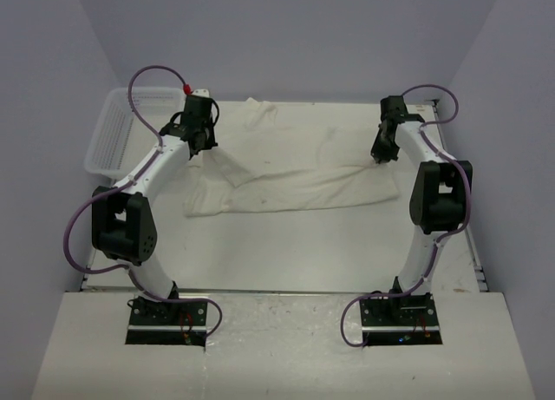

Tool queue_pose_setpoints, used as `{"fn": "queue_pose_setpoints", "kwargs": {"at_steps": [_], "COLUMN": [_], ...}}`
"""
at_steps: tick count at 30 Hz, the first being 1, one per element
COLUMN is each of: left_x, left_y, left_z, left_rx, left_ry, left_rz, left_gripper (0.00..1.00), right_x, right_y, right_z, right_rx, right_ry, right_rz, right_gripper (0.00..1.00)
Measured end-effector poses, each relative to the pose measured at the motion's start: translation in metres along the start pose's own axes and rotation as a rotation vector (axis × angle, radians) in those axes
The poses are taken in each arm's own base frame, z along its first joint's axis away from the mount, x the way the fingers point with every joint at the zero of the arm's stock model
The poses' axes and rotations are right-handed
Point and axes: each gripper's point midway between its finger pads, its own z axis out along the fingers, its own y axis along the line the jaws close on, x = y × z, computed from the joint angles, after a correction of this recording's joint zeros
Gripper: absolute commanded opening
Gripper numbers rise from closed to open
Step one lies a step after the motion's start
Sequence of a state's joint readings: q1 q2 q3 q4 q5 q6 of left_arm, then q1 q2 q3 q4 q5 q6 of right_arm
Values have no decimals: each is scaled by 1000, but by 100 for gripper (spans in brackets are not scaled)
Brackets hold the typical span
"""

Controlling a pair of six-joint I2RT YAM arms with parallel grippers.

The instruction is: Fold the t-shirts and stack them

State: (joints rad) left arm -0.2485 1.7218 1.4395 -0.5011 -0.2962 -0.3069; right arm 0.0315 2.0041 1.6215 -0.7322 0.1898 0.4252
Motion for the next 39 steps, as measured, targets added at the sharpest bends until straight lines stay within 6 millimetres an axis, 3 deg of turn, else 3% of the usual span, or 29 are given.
{"fn": "queue_pose_setpoints", "kwargs": {"at_steps": [4, 8, 15, 20, 29, 39], "left_x": [2, -2, -5, 10, 40, 69], "left_y": [1, 2, 7, 17, 32, 37], "left_z": [-3, -19, -81, -119, -159, -184], "left_rx": [1, 18, 106, 142, 163, 202], "left_ry": [-1, -22, -103, -124, -93, -38], "left_rz": [-8, -32, -105, -126, -131, -136], "left_gripper": [0, 0, 0, 0, 0, 0], "right_x": [7, 23, 40, 62, 123, 157], "right_y": [-3, -13, -24, -30, -55, -78], "right_z": [-1, -17, -85, -124, -139, -161], "right_rx": [2, 5, -57, -111, -105, -95], "right_ry": [5, 12, -91, -155, -113, -147], "right_rz": [0, 6, 46, 73, 134, 237], "right_gripper": [0, 0, 0, 0, 0, 0]}}
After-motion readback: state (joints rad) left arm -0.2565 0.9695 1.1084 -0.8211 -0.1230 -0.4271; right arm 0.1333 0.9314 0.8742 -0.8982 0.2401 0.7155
